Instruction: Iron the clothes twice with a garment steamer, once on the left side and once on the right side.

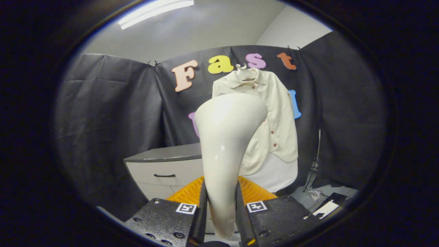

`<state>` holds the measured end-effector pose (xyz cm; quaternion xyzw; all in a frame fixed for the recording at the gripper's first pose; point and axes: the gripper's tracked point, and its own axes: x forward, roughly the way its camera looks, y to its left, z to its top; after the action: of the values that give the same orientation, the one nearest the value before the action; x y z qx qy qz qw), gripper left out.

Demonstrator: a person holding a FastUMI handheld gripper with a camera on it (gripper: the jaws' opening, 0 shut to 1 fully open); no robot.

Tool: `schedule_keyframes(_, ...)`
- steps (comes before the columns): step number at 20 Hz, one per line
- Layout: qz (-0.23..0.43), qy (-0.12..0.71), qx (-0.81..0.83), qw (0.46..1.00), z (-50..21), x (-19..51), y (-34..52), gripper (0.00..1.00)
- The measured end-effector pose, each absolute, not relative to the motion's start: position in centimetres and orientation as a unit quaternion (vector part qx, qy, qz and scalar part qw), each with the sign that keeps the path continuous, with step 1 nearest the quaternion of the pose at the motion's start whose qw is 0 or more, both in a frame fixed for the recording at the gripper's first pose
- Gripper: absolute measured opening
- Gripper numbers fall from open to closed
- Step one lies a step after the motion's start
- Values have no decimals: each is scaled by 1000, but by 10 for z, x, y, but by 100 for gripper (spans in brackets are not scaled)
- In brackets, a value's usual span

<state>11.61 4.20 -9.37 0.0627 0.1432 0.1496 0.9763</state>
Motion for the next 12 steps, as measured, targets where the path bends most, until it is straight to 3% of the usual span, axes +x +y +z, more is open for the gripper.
schedule_keyframes(12,121,98,33,987,-88,124,64,39)
